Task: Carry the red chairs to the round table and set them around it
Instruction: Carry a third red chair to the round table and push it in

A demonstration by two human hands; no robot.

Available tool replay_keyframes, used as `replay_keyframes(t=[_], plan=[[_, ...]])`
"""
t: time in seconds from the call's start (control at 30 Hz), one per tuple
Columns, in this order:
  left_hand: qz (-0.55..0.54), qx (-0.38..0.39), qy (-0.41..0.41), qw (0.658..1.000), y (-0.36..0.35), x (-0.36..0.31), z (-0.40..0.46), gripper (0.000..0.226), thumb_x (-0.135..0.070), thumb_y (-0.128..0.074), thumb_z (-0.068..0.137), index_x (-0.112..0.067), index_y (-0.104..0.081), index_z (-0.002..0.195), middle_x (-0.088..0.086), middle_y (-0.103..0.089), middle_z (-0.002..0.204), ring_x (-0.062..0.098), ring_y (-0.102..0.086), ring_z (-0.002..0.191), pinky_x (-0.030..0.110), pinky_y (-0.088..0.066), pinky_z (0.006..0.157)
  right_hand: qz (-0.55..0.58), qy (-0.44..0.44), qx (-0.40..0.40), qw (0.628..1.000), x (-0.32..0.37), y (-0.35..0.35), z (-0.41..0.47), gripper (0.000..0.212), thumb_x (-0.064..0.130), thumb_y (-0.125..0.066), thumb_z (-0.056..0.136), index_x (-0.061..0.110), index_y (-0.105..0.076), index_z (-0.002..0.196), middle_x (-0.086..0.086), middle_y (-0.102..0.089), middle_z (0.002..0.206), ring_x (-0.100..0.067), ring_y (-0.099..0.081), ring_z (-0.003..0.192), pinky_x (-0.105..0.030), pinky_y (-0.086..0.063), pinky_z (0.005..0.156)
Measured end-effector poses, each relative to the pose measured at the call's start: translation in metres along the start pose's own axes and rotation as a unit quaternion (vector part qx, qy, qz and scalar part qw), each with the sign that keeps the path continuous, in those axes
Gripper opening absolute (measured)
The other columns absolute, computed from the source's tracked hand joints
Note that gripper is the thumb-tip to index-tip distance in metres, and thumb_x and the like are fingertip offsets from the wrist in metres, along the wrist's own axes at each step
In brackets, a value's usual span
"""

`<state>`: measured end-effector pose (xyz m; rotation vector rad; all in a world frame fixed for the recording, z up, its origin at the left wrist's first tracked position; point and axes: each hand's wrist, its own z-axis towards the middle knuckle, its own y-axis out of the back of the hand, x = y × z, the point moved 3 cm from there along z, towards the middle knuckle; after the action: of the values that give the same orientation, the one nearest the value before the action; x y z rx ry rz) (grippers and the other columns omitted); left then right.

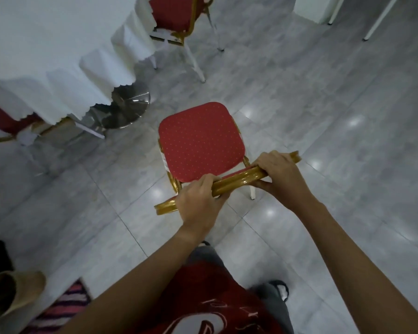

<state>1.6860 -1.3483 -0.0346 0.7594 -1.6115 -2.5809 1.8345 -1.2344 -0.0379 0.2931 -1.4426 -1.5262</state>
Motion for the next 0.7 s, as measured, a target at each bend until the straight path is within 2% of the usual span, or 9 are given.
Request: replay_keyframes(t=[0.1, 0.2, 0.37, 0.53, 0.7], plan=[[0.005, -0.004, 0.035, 0.999, -0.01, -0.036, -0.005, 0.031, -0.047, -0.081, 0.067, -0.02, -0.069, 0.076, -0.008, -0.066, 0.063, 0.006, -0.056, 0.051, 0.015, -0.033, 0.055, 0.012, 0.042, 0.002, 0.999, -0.029, 0.018, -0.01, 0.024, 0.04, -0.059, 0.079, 0.017, -0.057, 0.085, 0.005, -0.056, 0.078, -0.012, -0.044, 0.073, -0.022, -0.024, 0.072], [0.015, -0.027, 0.046, 0.998, -0.021, -0.059, -0.011, 0.032, -0.049, -0.077, 0.07, -0.019, -0.068, 0.076, -0.007, -0.066, 0.063, 0.007, -0.057, 0.051, 0.017, -0.041, 0.051, 0.016, 0.068, -0.018, 0.997, -0.052, 0.026, -0.017, 0.033, 0.049, -0.052, 0.082, 0.017, -0.057, 0.083, 0.005, -0.054, 0.074, -0.01, -0.041, 0.072, -0.023, -0.026, 0.072], [0.054, -0.038, 0.064, 0.996, -0.034, -0.085, -0.013, 0.035, -0.05, -0.077, 0.069, -0.017, -0.067, 0.076, -0.006, -0.065, 0.061, 0.008, -0.056, 0.048, 0.016, -0.033, 0.053, 0.048, 0.121, -0.012, 0.991, -0.081, 0.038, -0.02, 0.034, 0.049, -0.058, 0.082, 0.015, -0.055, 0.082, 0.003, -0.053, 0.072, -0.012, -0.044, 0.069, -0.022, -0.029, 0.073], [0.067, -0.056, 0.073, 0.994, -0.06, -0.109, -0.006, 0.038, -0.055, -0.07, 0.074, -0.017, -0.066, 0.076, -0.005, -0.064, 0.061, 0.009, -0.056, 0.049, 0.021, -0.044, 0.047, 0.041, 0.201, -0.066, 0.976, -0.12, 0.052, -0.012, 0.036, 0.045, -0.066, 0.079, 0.01, -0.057, 0.08, -0.002, -0.056, 0.066, -0.016, -0.049, 0.061, -0.025, -0.037, 0.063], [0.082, -0.08, 0.087, 0.99, -0.079, -0.133, 0.014, 0.04, -0.057, -0.066, 0.076, -0.018, -0.066, 0.074, -0.006, -0.062, 0.058, 0.008, -0.053, 0.046, 0.017, -0.038, 0.046, 0.038, 0.24, -0.078, 0.967, -0.158, 0.062, 0.007, 0.041, 0.049, -0.064, 0.079, 0.009, -0.057, 0.078, -0.003, -0.058, 0.065, -0.017, -0.051, 0.058, -0.024, -0.036, 0.06]])
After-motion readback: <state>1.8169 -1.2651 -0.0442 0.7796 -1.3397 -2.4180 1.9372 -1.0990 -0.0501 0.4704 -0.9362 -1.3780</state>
